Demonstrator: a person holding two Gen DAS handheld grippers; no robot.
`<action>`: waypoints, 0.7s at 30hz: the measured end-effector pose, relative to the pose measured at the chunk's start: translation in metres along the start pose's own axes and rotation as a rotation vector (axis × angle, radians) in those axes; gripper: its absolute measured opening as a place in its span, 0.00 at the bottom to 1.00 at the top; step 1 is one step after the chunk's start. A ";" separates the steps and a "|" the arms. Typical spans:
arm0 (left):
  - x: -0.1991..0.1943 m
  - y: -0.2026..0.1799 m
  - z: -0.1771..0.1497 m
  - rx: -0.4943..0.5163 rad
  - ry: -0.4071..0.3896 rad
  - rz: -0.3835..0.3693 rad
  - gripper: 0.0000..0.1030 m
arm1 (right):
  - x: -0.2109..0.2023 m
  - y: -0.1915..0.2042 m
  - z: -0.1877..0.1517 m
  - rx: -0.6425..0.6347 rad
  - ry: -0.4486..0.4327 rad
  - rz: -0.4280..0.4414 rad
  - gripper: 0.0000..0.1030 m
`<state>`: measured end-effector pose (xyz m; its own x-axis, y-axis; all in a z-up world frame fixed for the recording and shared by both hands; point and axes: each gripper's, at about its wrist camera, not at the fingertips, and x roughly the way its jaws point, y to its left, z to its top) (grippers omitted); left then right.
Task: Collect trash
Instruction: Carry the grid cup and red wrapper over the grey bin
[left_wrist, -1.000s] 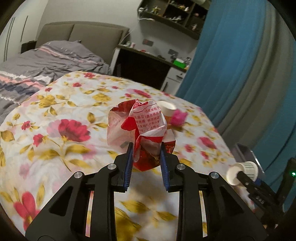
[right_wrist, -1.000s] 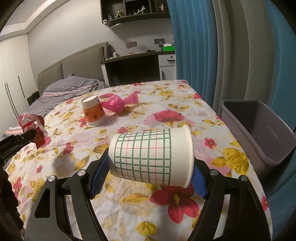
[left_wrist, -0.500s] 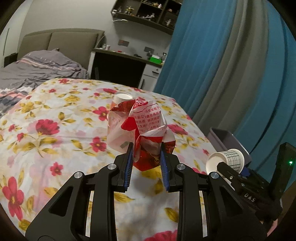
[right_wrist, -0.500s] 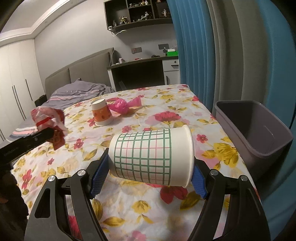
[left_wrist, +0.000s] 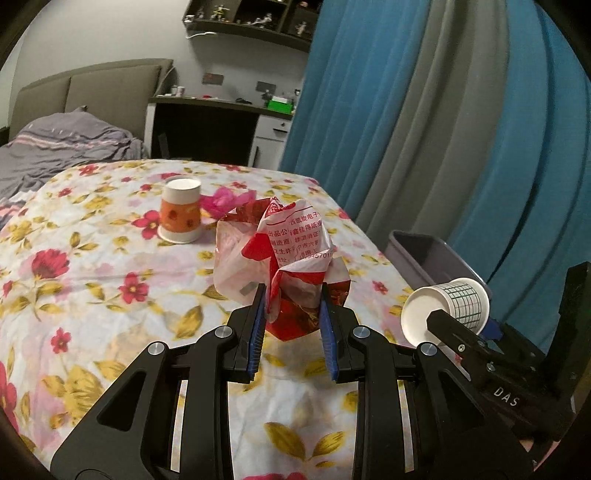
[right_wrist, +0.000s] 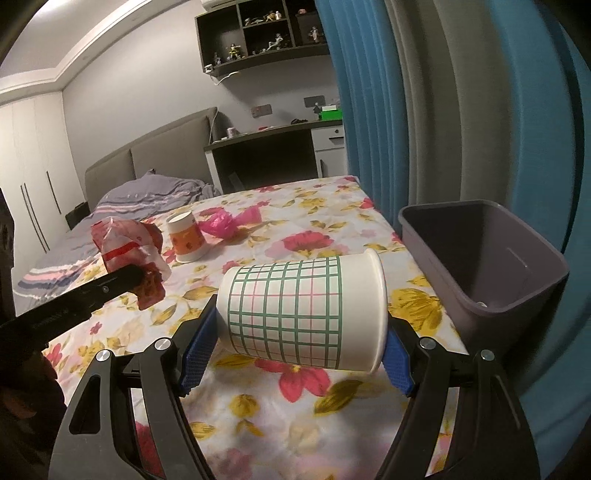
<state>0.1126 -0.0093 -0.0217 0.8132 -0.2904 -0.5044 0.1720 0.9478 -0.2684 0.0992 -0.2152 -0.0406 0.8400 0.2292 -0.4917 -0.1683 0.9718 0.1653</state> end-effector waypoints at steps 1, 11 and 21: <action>0.003 -0.003 0.001 0.006 0.003 -0.005 0.25 | -0.001 -0.003 0.001 0.001 -0.003 -0.002 0.72; 0.033 -0.052 0.020 0.095 0.020 -0.076 0.25 | -0.016 -0.032 0.020 0.002 -0.074 -0.060 0.72; 0.104 -0.142 0.049 0.183 0.058 -0.263 0.25 | -0.011 -0.120 0.049 0.031 -0.154 -0.309 0.72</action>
<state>0.2001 -0.1675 0.0037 0.6952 -0.5309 -0.4846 0.4735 0.8455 -0.2469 0.1356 -0.3369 -0.0133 0.9172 -0.0892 -0.3884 0.1201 0.9912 0.0559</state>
